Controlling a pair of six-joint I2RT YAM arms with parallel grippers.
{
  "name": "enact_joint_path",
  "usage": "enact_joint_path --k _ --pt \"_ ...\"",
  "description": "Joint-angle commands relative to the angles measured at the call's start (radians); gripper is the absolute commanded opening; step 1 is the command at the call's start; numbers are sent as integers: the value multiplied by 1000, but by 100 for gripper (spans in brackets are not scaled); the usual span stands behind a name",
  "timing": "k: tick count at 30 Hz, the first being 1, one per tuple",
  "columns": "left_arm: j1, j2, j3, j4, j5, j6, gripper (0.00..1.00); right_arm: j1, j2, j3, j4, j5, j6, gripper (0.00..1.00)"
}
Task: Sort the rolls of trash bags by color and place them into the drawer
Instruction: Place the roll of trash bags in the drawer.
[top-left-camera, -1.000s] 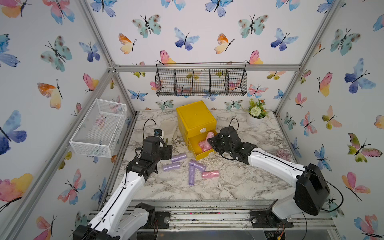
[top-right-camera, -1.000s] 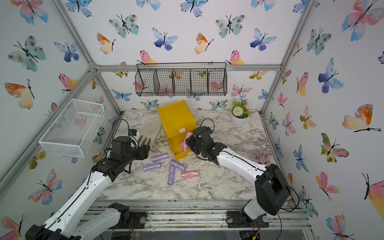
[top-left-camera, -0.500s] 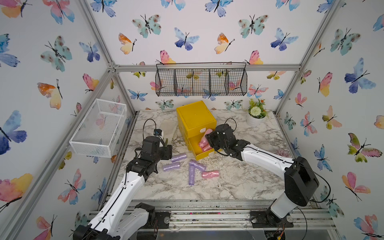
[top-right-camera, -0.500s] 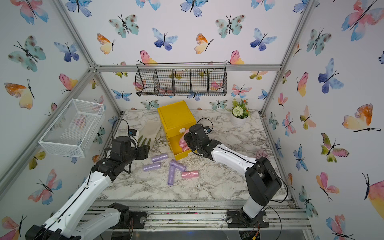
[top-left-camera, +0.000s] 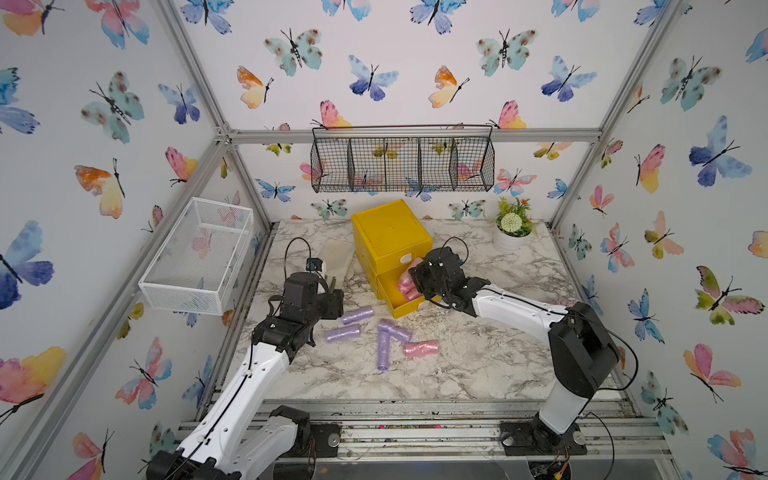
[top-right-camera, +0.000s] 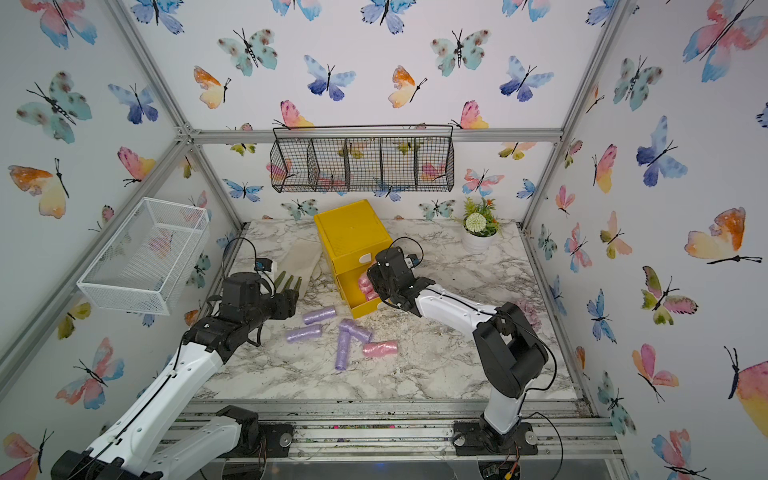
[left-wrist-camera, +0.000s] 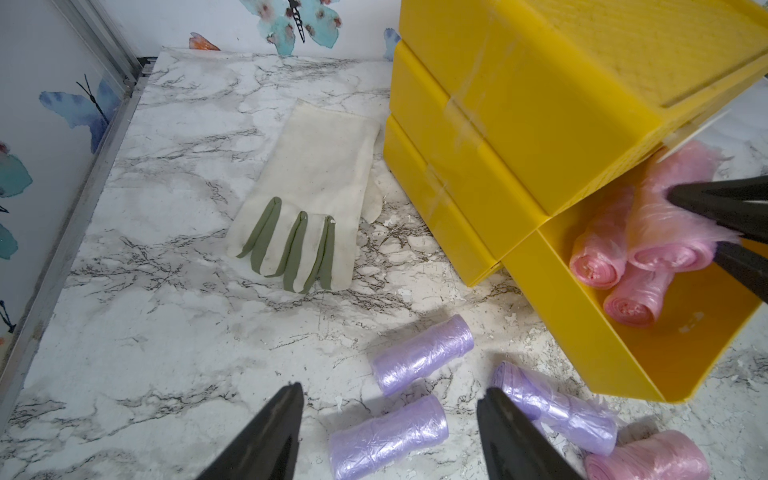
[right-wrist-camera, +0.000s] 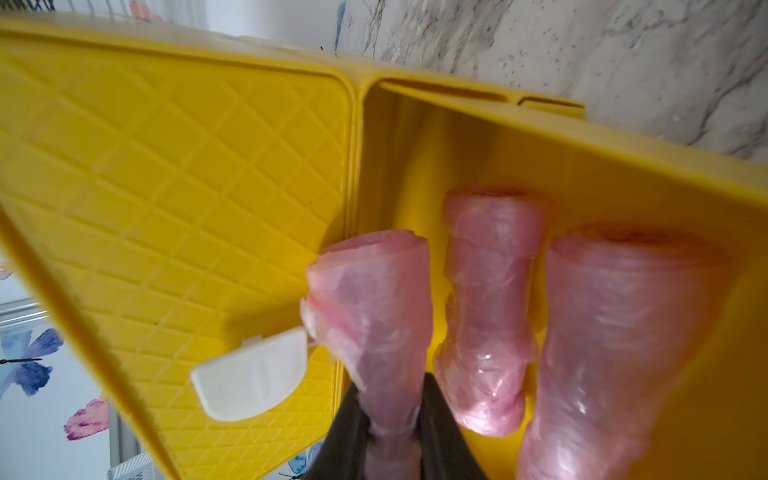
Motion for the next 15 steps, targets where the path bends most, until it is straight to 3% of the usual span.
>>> enact_joint_path --k 1,15 --pt "10 -17 -8 13 13 1 71 -14 33 31 45 8 7 21" --pt "13 -17 -7 14 22 2 71 -16 50 3 153 -17 36 24"
